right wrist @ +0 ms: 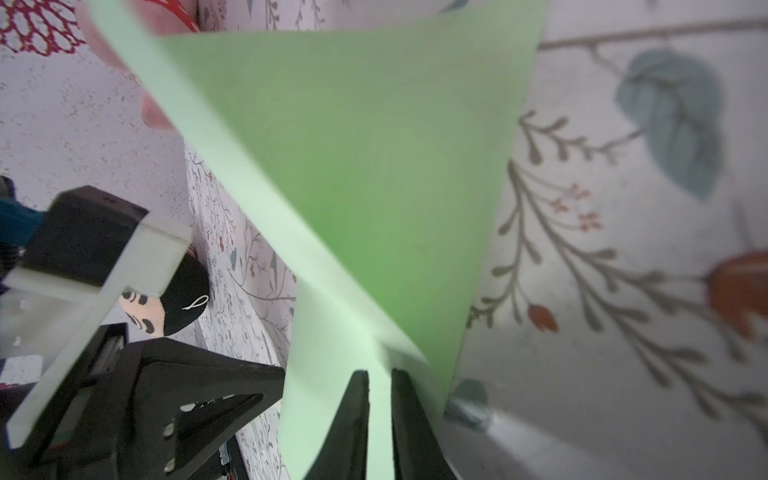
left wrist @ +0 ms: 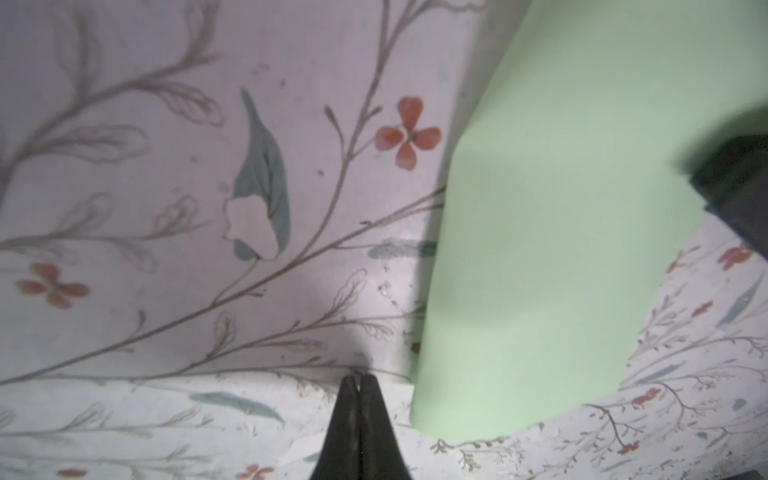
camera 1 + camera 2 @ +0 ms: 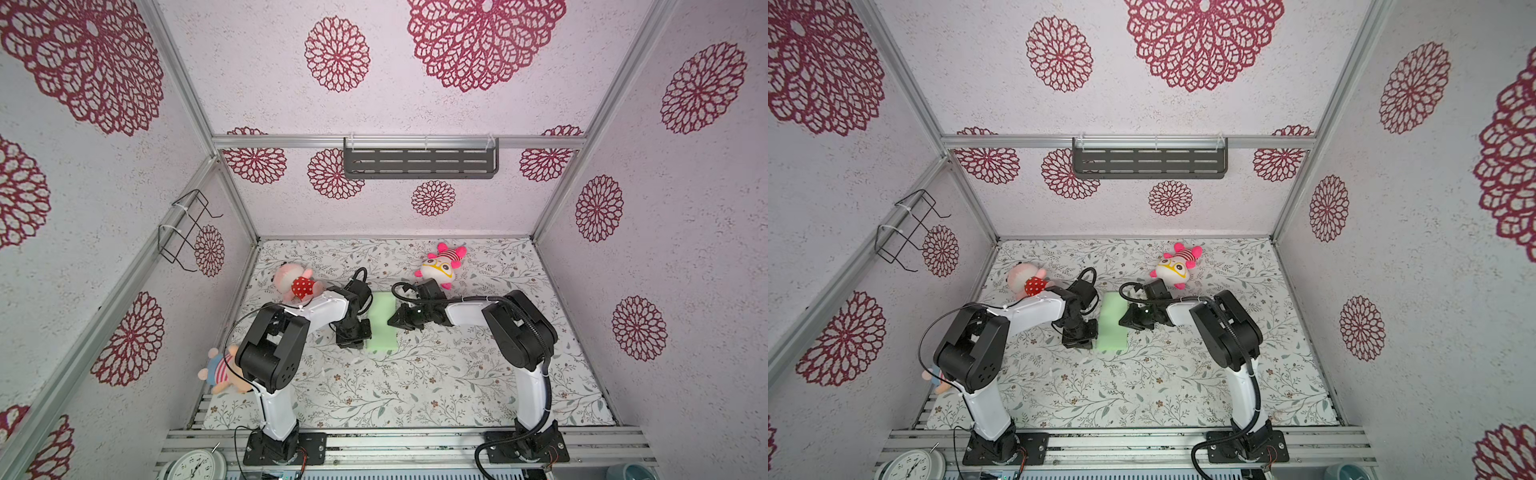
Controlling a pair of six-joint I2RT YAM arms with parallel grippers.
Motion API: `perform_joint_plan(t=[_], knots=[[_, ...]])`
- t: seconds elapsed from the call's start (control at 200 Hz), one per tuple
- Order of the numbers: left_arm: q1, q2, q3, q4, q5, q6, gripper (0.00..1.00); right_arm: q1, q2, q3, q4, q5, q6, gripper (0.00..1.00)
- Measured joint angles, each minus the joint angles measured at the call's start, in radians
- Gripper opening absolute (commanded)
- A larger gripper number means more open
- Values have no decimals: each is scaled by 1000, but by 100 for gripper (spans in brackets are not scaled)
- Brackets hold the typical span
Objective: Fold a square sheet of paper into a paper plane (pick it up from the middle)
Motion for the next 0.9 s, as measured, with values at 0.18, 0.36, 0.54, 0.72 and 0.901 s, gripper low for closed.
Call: perform_joint_plan(t=[0.18,0.36,0.54,0.72,0.901], knots=[[-1,-65,19,60,14,-8,0,0,0,0,0,0,0,17],[-16,-15,39,110,46,-21,0,0,0,0,0,0,0,17],[-36,66,57,84,13,-21,0,0,0,0,0,0,0,17],[-37,64,61,32,-54,-5,0,0,0,0,-1,0,0,17],[-39,26,11,14,-65,-5,0,0,1,1,-2,0,0,17]])
